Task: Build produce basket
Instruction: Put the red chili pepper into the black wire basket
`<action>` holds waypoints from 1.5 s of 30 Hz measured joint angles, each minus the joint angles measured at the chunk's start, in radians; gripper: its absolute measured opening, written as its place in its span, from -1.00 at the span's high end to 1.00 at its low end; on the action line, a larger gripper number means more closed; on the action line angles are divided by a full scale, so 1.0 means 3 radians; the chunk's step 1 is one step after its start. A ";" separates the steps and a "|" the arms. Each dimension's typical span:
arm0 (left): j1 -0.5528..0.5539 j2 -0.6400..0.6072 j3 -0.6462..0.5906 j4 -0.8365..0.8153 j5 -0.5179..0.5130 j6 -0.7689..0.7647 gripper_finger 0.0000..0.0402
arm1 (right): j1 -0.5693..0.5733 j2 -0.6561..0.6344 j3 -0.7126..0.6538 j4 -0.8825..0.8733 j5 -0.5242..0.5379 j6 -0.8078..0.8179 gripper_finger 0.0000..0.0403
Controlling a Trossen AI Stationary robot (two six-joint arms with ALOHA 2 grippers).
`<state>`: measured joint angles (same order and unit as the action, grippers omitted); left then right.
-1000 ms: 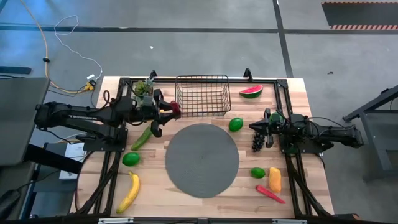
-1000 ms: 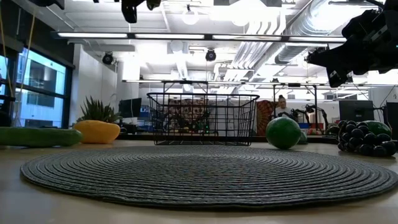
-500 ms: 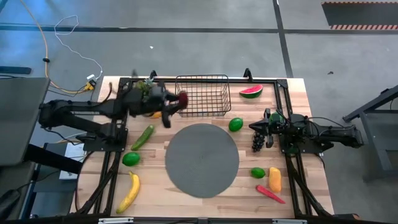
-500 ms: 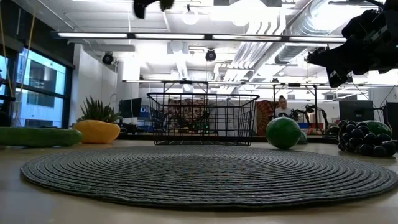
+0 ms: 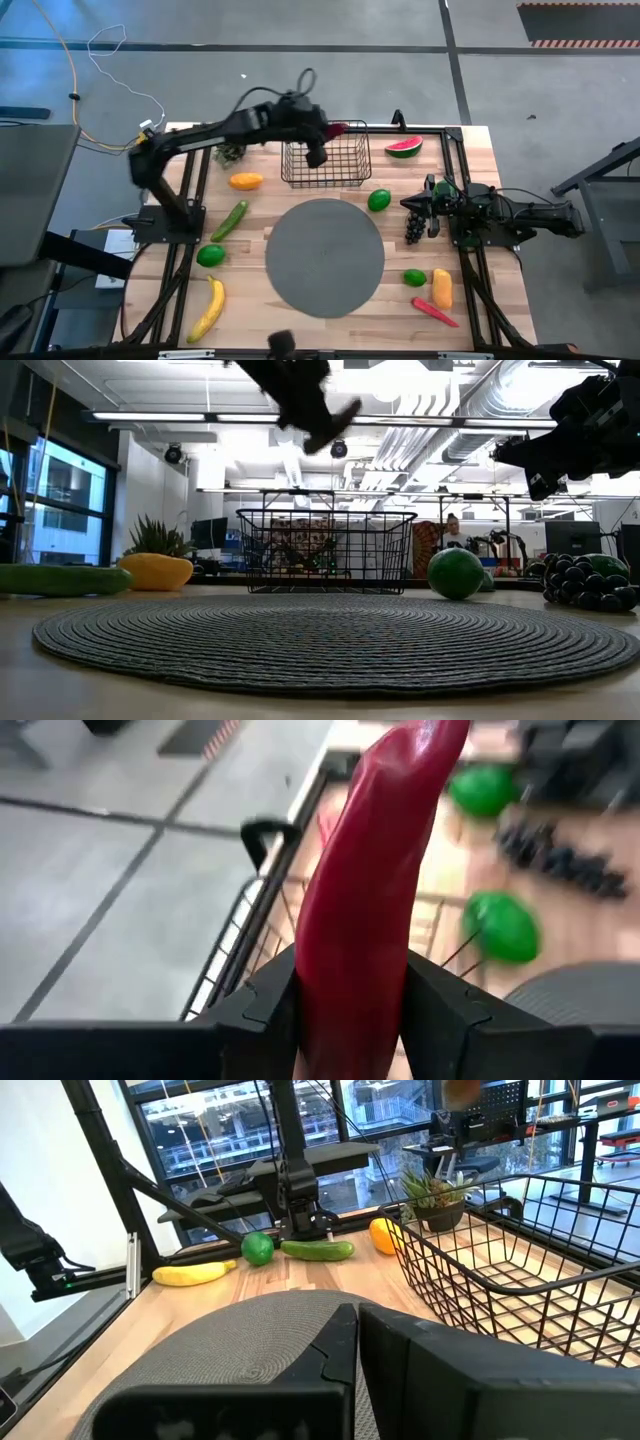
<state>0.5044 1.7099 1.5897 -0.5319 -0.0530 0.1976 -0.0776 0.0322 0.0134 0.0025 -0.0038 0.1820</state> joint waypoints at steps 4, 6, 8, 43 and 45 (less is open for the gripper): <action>0.0086 0.0404 0.0164 -0.0274 0.0008 0.0166 0.37 | 0.0000 0.0000 0.0000 0.0000 0.0000 0.0000 1.00; 0.0117 0.0551 0.0180 -0.0339 0.0046 0.0208 0.37 | 0.0000 0.0000 0.0001 0.0001 -0.0001 0.0001 1.00; 0.0142 0.0683 0.0180 -0.0402 0.0067 0.0226 0.37 | 0.0000 0.0000 0.0000 0.0000 0.0000 0.0001 1.00; 0.0384 0.1457 0.0180 -0.0453 -0.0712 0.1162 0.37 | 0.0000 0.0000 0.0000 0.0001 0.0000 0.0001 1.00; 0.0393 0.1457 0.0180 -0.0467 -0.0711 0.1186 0.37 | 0.0000 0.0000 -0.0001 0.0000 0.0000 0.0001 1.00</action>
<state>0.6223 2.1471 1.6436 -0.6719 -0.2662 0.5533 -0.0776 0.0322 0.0132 0.0025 -0.0039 0.1822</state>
